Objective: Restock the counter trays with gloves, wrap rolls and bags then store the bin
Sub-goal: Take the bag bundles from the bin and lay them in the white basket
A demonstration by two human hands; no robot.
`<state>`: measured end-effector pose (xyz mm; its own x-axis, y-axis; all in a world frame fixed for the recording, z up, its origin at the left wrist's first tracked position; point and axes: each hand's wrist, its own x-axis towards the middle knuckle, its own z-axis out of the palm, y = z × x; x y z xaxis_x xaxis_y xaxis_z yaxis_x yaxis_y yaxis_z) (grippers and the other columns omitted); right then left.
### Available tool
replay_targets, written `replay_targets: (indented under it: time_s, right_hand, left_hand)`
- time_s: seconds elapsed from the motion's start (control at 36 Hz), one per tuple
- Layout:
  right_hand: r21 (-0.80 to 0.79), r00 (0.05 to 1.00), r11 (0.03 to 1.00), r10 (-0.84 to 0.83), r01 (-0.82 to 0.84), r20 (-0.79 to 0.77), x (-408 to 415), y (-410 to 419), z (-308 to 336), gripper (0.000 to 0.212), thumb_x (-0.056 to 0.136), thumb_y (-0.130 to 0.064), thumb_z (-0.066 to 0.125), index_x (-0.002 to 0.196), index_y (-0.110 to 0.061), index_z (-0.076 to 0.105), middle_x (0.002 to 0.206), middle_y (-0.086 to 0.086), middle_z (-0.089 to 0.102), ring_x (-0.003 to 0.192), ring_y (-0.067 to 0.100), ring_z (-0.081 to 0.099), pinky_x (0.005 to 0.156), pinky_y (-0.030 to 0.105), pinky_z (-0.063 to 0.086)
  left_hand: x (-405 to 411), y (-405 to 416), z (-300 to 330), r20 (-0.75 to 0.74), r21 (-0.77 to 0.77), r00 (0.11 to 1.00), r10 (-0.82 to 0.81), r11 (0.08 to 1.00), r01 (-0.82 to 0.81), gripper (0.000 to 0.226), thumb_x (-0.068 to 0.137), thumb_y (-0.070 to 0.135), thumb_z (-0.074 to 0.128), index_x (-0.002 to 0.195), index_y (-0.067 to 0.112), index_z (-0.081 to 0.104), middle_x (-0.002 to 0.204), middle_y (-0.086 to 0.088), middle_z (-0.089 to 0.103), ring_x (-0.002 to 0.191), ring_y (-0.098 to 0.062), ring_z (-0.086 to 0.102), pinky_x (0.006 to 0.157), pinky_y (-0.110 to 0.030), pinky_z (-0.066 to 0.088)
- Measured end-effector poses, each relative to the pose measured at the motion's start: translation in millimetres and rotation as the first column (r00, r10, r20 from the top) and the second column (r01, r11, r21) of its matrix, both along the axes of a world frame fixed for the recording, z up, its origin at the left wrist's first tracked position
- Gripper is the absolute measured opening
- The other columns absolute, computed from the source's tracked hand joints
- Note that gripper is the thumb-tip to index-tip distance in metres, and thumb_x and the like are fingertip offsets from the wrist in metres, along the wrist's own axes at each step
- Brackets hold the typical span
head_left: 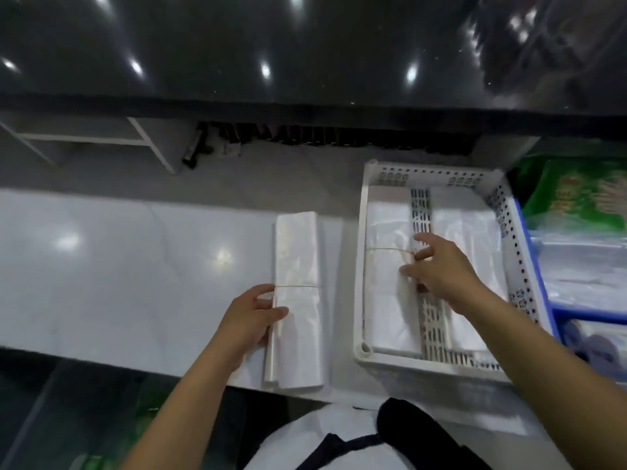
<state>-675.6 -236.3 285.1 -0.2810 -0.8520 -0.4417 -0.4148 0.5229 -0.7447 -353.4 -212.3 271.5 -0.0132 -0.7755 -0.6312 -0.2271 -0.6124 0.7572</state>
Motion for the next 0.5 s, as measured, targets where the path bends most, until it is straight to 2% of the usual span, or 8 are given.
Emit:
replay_targets:
  time_s: [0.08, 0.19, 0.28, 0.33, 0.39, 0.44, 0.5]
  right_hand:
    - [-0.029, 1.0, 1.0, 0.011, -0.011, -0.011, 2, -1, -7, 0.059, 0.076, -0.013, 0.076, 0.126, -0.036, 0.055, 0.088, -0.015, 0.064, 0.074, 0.019, 0.068, 0.072, 0.046, 0.061]
    - [-0.086, 1.0, 0.996, -0.019, 0.019, 0.006, 4, -5, -9, 0.056, 0.079, -0.009, 0.075, 0.125, -0.036, 0.058, 0.084, -0.016, 0.065, 0.075, 0.015, 0.067, 0.073, 0.041, 0.059]
    - [-0.111, 1.0, 0.994, 0.002, -0.005, -0.027, 4, -5, -10, 0.042, 0.079, -0.01, 0.074, 0.109, -0.037, 0.061, 0.083, -0.014, 0.064, 0.076, 0.014, 0.064, 0.073, 0.04, 0.058]
    - [-0.124, 0.993, 0.991, 0.032, -0.046, -0.113, 4, -4, -9, 0.031, 0.078, -0.013, 0.074, 0.105, -0.025, 0.064, 0.086, -0.008, 0.066, 0.077, 0.017, 0.063, 0.073, 0.04, 0.056]
    - [-0.126, 0.969, 0.988, 0.058, -0.091, -0.241, 5, -2, -7, 0.032, 0.077, -0.018, 0.074, 0.107, -0.014, 0.063, 0.09, 0.001, 0.068, 0.076, 0.023, 0.062, 0.073, 0.039, 0.054]
    - [-0.103, 0.938, 0.987, 0.083, -0.124, -0.336, 6, -1, -3, 0.036, 0.077, -0.024, 0.075, 0.109, -0.014, 0.063, 0.091, 0.002, 0.069, 0.075, 0.024, 0.062, 0.072, 0.038, 0.054]
    - [-0.073, 0.911, 0.985, 0.115, -0.156, -0.397, 7, -1, 2, 0.036, 0.077, -0.028, 0.073, 0.109, -0.015, 0.064, 0.094, 0.001, 0.069, 0.077, 0.025, 0.062, 0.072, 0.035, 0.053]
  left_hand:
    - [-2, -5, -1, 0.012, 0.016, 1.0, 0.01, 1.0, -0.01, 0.039, 0.082, 0.01, 0.078, 0.11, 0.033, 0.064, 0.088, 0.002, 0.078, 0.075, -0.016, 0.076, 0.055, -0.025, 0.057]
    - [-7, -11, -5, 0.023, 0.038, 0.998, 0.053, 0.998, -0.054, 0.041, 0.077, 0.006, 0.081, 0.108, 0.028, 0.066, 0.088, -0.001, 0.079, 0.075, -0.018, 0.076, 0.056, -0.025, 0.057]
    - [-15, -13, -6, 0.029, 0.05, 0.998, 0.047, 0.998, -0.049, 0.044, 0.075, 0.004, 0.082, 0.11, 0.025, 0.066, 0.087, -0.002, 0.079, 0.075, -0.019, 0.076, 0.054, -0.025, 0.057]
    - [-21, -15, -6, 0.032, 0.059, 0.999, 0.039, 0.997, -0.04, 0.048, 0.075, 0.002, 0.081, 0.114, 0.023, 0.064, 0.089, -0.005, 0.079, 0.074, -0.02, 0.076, 0.053, -0.025, 0.056]
    - [-27, -17, -4, 0.043, 0.074, 0.999, 0.011, 0.997, -0.014, 0.053, 0.076, 0.0, 0.08, 0.12, 0.023, 0.061, 0.099, -0.008, 0.076, 0.08, -0.024, 0.075, 0.053, -0.026, 0.057]
    - [-30, -19, -4, 0.056, 0.083, 0.998, -0.026, 0.996, 0.021, 0.056, 0.078, 0.0, 0.078, 0.124, 0.023, 0.058, 0.107, -0.01, 0.073, 0.086, -0.026, 0.073, 0.057, -0.029, 0.057]
    - [-32, -19, -4, 0.061, 0.087, 0.997, -0.045, 0.995, 0.04, 0.054, 0.079, 0.0, 0.075, 0.125, 0.023, 0.056, 0.104, -0.013, 0.072, 0.081, -0.025, 0.069, 0.059, -0.03, 0.055]
